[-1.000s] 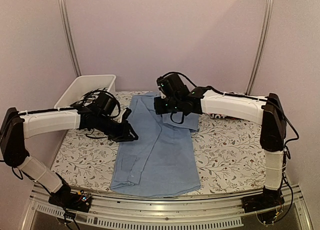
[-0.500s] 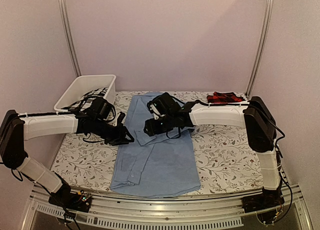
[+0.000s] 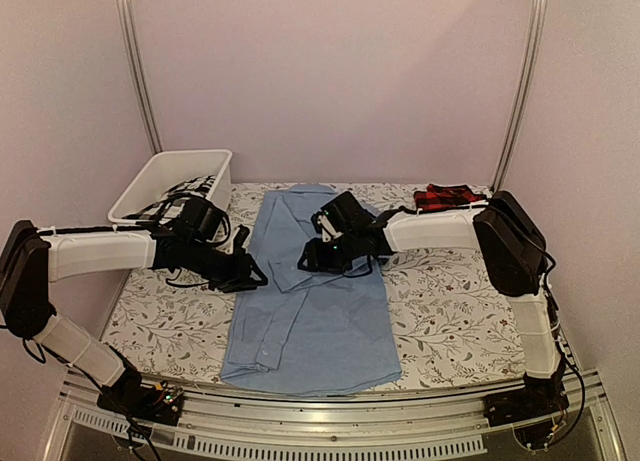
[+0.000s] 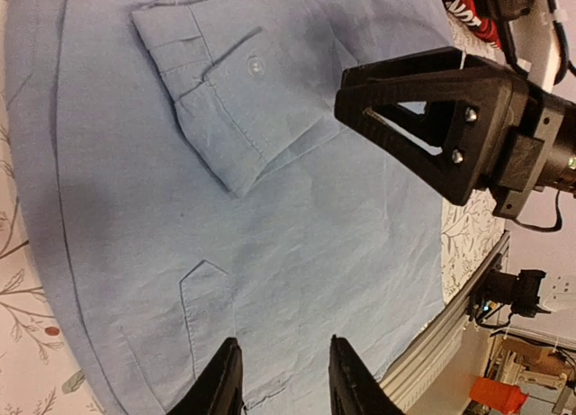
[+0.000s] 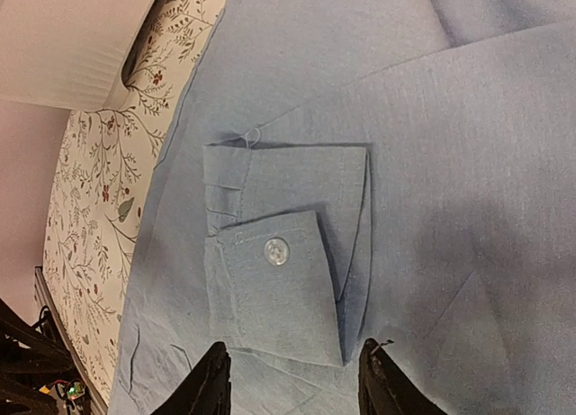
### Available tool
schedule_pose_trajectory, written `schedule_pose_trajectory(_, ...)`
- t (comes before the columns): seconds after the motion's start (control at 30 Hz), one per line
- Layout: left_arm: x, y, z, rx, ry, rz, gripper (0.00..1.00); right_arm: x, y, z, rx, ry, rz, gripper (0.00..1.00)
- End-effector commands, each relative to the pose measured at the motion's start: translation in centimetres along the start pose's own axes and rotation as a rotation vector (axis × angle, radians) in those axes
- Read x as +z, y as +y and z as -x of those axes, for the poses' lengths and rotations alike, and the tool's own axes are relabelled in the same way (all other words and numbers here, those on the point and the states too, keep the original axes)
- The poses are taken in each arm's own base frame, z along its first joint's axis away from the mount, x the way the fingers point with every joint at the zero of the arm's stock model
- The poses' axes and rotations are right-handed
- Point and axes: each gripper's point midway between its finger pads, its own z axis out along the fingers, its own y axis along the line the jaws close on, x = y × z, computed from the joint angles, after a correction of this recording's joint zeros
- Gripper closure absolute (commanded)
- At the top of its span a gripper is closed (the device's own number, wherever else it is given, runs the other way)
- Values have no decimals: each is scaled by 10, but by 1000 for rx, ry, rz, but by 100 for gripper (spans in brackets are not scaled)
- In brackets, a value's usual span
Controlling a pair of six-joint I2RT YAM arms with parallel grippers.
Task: Fold and stack the long sleeve shirts
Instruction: Adjust the sleeve at the center of the board.
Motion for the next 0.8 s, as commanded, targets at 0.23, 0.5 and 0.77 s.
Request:
schedule_pose_trajectory(0.23,-8,2,7,6,-37,-11,66,24,-15,-31,122,56,25,53)
schedule_pose_trajectory(0.5,-9,1,9,4,-38,-16,67,28,-7,-26,128,27,62,54)
schedule_pose_trajectory(0.77,-16,7,10,-23,-55,-15,66,29,7,-16,106,0,95,80)
